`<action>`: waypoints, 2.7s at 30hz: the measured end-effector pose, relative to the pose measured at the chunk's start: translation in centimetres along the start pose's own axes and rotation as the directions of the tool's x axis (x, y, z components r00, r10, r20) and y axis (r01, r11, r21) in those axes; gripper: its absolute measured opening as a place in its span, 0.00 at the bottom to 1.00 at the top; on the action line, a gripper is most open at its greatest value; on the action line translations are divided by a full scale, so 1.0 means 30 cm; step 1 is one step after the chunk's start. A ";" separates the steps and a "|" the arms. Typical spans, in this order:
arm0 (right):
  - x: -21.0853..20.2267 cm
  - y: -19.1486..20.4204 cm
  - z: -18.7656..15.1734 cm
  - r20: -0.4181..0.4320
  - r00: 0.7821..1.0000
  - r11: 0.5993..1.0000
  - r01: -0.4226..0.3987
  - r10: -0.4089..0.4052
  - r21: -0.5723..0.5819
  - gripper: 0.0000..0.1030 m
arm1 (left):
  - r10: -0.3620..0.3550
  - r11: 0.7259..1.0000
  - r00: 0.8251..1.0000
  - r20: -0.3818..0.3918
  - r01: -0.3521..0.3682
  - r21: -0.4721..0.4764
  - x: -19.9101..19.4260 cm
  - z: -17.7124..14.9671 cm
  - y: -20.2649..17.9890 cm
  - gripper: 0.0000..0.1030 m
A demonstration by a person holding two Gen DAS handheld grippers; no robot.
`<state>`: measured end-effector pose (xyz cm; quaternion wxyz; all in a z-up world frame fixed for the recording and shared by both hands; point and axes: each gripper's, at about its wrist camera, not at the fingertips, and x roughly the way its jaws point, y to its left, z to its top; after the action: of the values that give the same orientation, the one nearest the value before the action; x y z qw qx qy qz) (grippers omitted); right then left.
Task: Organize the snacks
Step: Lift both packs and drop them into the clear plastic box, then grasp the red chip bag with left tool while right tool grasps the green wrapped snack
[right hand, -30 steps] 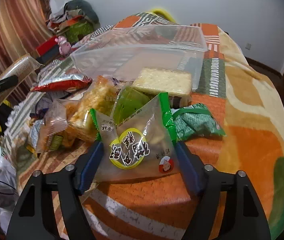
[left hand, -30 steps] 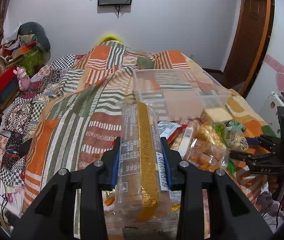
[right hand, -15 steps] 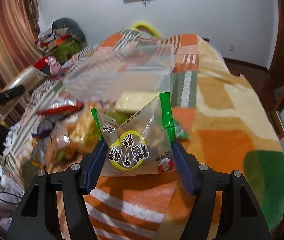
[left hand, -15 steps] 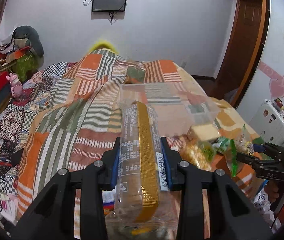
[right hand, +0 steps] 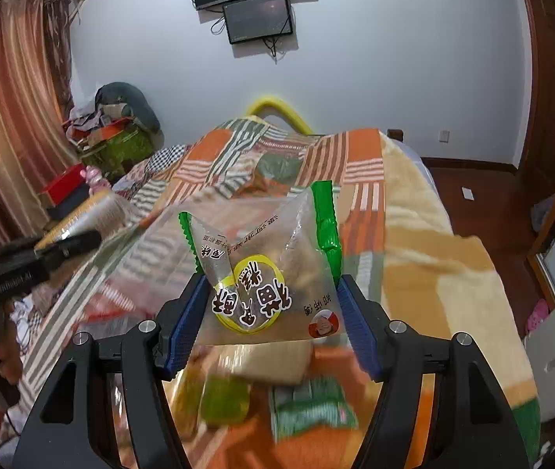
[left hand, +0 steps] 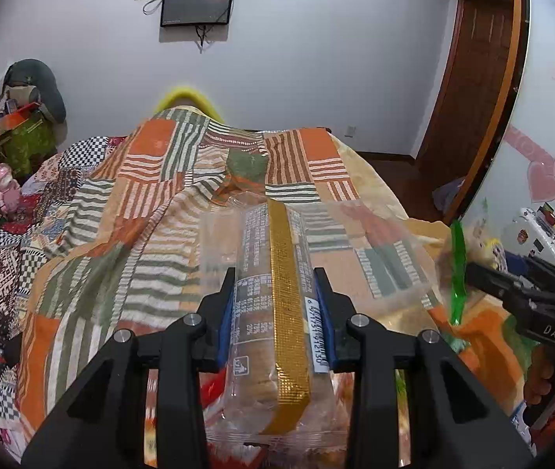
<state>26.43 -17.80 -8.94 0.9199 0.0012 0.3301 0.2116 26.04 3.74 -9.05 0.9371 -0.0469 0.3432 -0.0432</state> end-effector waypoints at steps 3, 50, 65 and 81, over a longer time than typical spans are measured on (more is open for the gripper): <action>0.056 0.004 0.031 -0.006 1.000 1.000 0.001 -0.001 -0.001 0.62 | 0.007 1.000 1.000 -0.021 -0.007 0.015 0.073 0.031 -0.006 0.34; -0.063 -0.016 -0.086 -0.186 0.982 0.999 0.015 -0.021 -0.032 0.66 | 0.081 0.996 0.989 -0.124 -0.084 -0.017 -0.109 -0.149 0.163 0.55; 0.029 -0.103 -0.276 -0.322 0.947 0.999 0.027 -0.011 0.045 0.66 | 0.028 0.999 0.978 -0.206 -0.024 0.023 0.002 -0.283 0.138 0.92; 0.108 -0.101 -0.296 -0.338 0.939 0.998 0.061 -0.069 -0.034 0.76 | -0.054 0.997 0.945 -0.323 0.069 0.034 0.217 -0.310 0.131 0.96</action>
<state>24.46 -20.50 -18.27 0.8559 -0.0568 0.4808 0.1820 25.16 6.36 -20.75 0.8677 -0.0287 0.4885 -0.0872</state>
